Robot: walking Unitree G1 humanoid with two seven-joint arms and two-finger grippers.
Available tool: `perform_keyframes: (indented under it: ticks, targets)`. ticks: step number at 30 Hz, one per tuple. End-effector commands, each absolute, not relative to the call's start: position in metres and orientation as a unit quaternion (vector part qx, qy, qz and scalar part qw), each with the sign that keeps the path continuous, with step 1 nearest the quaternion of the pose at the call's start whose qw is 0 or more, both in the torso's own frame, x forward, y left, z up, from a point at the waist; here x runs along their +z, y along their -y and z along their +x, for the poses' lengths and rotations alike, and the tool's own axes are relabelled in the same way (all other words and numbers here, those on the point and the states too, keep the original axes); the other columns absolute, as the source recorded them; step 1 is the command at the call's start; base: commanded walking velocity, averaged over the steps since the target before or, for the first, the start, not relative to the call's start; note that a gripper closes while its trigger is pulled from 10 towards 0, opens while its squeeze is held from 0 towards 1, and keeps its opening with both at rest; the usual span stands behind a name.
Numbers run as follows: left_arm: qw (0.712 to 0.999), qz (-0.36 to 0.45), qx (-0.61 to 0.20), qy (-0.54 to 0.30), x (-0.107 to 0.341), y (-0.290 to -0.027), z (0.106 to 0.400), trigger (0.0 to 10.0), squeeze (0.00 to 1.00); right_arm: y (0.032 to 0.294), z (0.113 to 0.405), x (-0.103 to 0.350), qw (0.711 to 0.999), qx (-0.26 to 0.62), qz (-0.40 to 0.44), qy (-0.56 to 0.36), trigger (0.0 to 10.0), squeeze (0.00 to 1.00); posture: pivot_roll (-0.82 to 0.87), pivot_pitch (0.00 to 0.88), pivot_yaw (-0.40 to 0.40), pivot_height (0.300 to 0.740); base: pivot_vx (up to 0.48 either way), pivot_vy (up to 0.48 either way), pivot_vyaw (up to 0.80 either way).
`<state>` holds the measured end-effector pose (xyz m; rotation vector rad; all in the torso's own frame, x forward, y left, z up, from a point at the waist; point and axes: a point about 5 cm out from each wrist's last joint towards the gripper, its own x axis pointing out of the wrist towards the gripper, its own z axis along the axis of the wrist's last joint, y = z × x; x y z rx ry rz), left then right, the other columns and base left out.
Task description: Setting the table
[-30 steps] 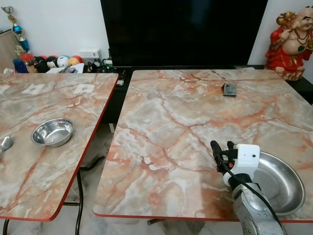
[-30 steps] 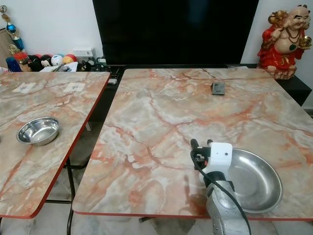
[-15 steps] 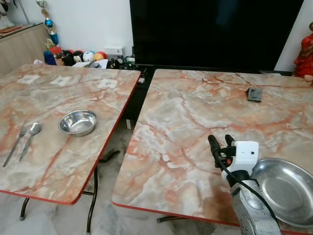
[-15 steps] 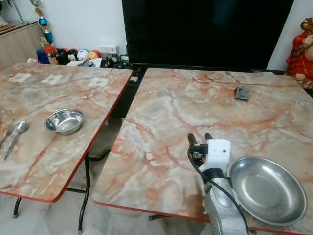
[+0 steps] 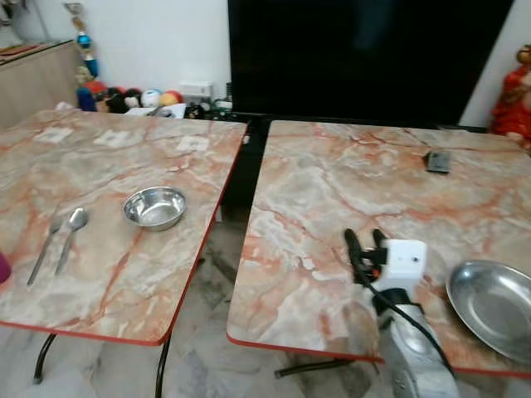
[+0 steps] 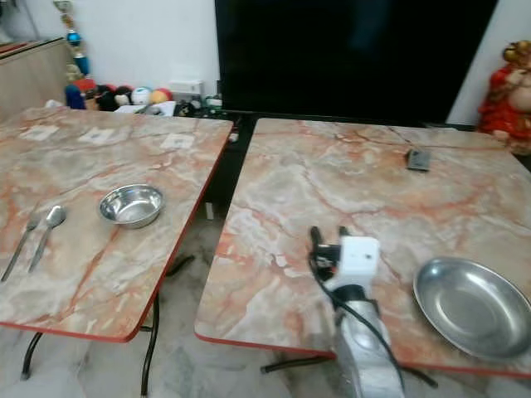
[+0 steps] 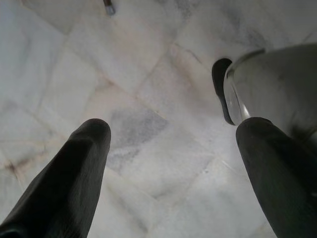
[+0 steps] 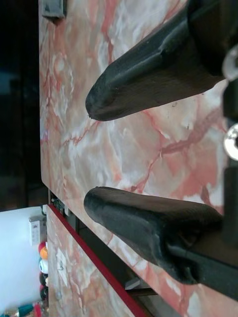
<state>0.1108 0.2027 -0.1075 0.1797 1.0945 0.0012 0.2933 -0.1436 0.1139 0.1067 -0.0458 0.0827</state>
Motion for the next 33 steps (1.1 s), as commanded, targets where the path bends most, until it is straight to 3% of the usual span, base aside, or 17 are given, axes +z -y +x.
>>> perform_keyframes:
  ticks: [1, 33]
  targets:
    - [0.848, 0.079, -0.012, -0.525, -0.109, -0.195, 0.109, 10.0, 0.0, 0.148, 0.294, 0.112, 0.998, 0.034, 0.048, 0.021, 10.0, 0.0, -0.03, 0.0, 0.008, 0.74, 0.0, 0.439, 0.0]
    - [0.849, 0.074, -0.002, -0.523, -0.109, -0.196, 0.111, 10.0, 0.0, 0.137, 0.296, 0.111, 0.997, 0.034, 0.062, 0.02, 10.0, 0.0, -0.01, 0.0, 0.004, 0.74, 0.0, 0.434, 0.0]
